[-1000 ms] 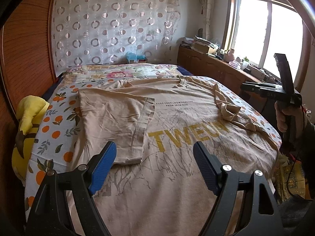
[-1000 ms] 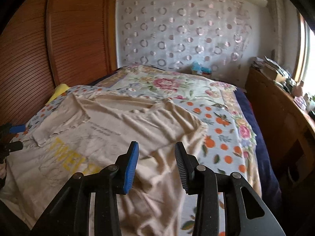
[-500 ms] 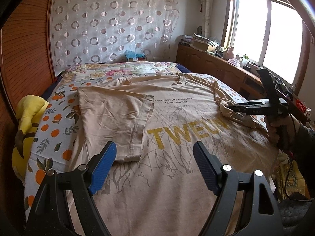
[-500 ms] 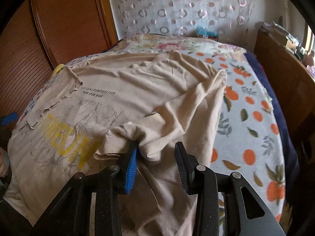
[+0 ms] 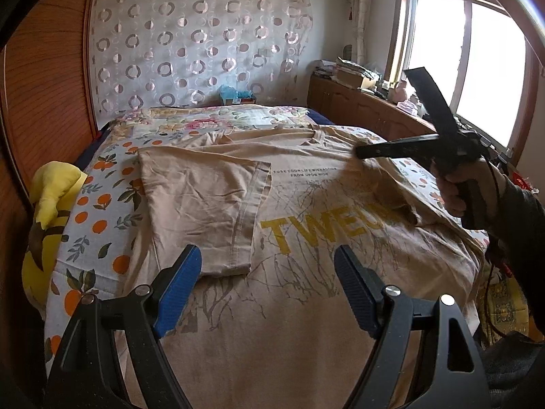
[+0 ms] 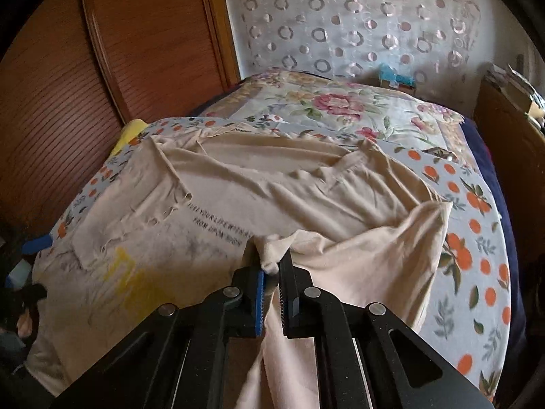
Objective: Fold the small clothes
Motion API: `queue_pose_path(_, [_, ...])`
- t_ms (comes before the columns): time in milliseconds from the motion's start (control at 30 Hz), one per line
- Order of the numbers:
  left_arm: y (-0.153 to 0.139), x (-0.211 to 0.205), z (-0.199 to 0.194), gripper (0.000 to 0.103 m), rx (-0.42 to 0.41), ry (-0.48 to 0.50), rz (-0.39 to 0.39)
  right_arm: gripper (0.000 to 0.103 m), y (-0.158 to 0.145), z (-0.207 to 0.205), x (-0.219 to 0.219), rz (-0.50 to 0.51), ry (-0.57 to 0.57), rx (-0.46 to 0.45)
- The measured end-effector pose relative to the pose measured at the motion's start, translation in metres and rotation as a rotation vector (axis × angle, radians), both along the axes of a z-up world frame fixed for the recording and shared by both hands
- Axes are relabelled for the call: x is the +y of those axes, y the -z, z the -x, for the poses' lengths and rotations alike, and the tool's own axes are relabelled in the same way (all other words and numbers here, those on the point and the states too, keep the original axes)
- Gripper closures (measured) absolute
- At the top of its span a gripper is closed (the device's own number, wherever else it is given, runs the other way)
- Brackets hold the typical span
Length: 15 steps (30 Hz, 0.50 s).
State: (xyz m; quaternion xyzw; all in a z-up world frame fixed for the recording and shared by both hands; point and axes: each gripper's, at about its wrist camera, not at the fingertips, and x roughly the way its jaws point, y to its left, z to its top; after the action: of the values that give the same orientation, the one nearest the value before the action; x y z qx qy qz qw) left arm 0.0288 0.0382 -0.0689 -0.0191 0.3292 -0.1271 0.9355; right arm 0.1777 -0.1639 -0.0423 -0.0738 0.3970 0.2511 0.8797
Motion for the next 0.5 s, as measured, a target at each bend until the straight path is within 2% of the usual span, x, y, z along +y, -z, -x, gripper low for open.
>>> queue_pose_path(33, [0.0,0.0,0.0,0.022,0.002,-0.002,-0.002,0.073,0.001,-0.001,0.002,0.002,-0.001,0.001])
queue_pose_path(167, [-0.001,0.001,0.0,0.022,-0.001,-0.001,-0.001,0.06,0.003,0.005,-0.004,-0.008,0.017,-0.01])
queue_pose_path(333, [-0.001,0.001,0.0,0.022,-0.002,-0.002,0.001,0.059,-0.004,0.046,-0.023,0.037,0.034,-0.082])
queue_pose_path(500, [-0.001,-0.004,-0.001,0.022,0.001,0.01,0.004,0.059,0.003,0.091,-0.029,0.075,0.016,-0.095])
